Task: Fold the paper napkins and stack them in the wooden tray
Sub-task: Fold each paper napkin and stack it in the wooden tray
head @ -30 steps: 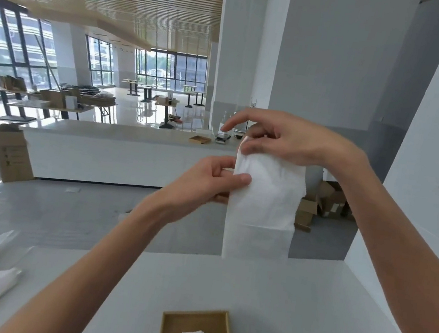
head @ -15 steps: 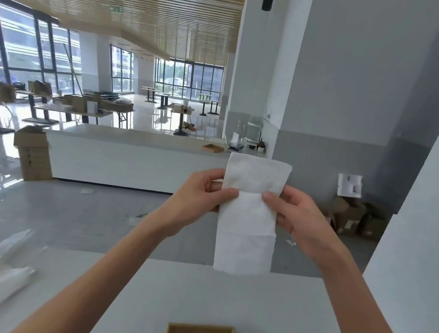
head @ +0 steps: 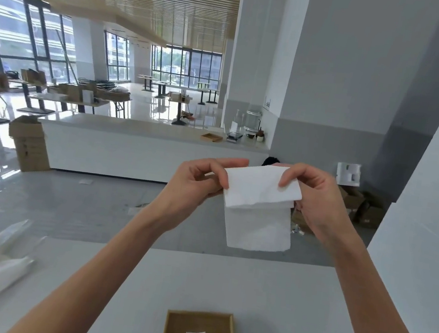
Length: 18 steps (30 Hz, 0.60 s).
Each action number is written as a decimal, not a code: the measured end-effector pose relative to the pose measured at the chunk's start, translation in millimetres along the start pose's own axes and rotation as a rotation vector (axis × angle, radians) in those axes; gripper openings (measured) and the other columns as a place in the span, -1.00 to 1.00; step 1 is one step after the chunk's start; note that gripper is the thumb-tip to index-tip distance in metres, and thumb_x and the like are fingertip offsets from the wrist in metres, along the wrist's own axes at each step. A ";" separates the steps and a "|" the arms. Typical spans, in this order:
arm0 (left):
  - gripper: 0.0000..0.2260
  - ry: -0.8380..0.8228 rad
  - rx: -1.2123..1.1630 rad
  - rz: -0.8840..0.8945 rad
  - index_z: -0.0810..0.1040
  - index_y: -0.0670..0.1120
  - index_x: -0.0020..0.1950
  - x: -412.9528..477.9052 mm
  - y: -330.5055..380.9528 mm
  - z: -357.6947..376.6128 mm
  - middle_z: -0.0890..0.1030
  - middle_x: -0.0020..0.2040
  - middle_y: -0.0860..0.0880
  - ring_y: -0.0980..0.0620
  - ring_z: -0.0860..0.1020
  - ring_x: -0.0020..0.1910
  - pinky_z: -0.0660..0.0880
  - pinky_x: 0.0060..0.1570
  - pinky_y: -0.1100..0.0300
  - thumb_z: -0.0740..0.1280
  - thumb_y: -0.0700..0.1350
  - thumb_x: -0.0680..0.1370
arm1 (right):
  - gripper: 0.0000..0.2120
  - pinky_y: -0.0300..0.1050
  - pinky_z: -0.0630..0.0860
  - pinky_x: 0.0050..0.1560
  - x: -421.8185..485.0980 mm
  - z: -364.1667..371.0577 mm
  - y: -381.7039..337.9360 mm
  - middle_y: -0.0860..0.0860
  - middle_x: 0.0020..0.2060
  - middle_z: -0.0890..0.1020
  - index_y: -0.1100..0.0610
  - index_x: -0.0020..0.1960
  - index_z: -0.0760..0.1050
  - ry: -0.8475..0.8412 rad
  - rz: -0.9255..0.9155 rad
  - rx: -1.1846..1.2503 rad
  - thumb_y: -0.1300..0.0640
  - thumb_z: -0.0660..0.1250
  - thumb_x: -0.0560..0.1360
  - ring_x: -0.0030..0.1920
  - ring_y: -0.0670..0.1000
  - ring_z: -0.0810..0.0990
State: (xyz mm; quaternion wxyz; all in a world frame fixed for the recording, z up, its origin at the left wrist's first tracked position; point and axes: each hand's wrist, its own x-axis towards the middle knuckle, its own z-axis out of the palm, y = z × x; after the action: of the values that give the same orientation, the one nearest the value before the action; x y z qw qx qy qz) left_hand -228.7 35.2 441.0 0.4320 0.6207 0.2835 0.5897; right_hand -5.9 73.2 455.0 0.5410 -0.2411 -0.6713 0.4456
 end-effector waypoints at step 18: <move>-0.73 0.061 0.151 -0.114 0.56 -0.11 0.18 2.9 -11.0 21.3 0.71 0.11 -0.10 -0.05 0.69 -0.02 0.61 0.04 -0.03 0.32 -0.40 0.57 | -0.47 -0.17 0.58 -0.12 -14.0 -23.0 2.5 0.03 0.02 0.72 0.10 0.30 0.51 -0.017 0.287 0.138 -0.24 0.14 0.53 -0.08 -0.01 0.69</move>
State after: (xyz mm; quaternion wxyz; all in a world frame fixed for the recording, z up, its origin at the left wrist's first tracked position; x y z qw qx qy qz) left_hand -205.7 38.5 434.3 0.4083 0.6160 0.3750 0.5597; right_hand 19.6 70.9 446.1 0.4813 -0.2930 -0.6023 0.5654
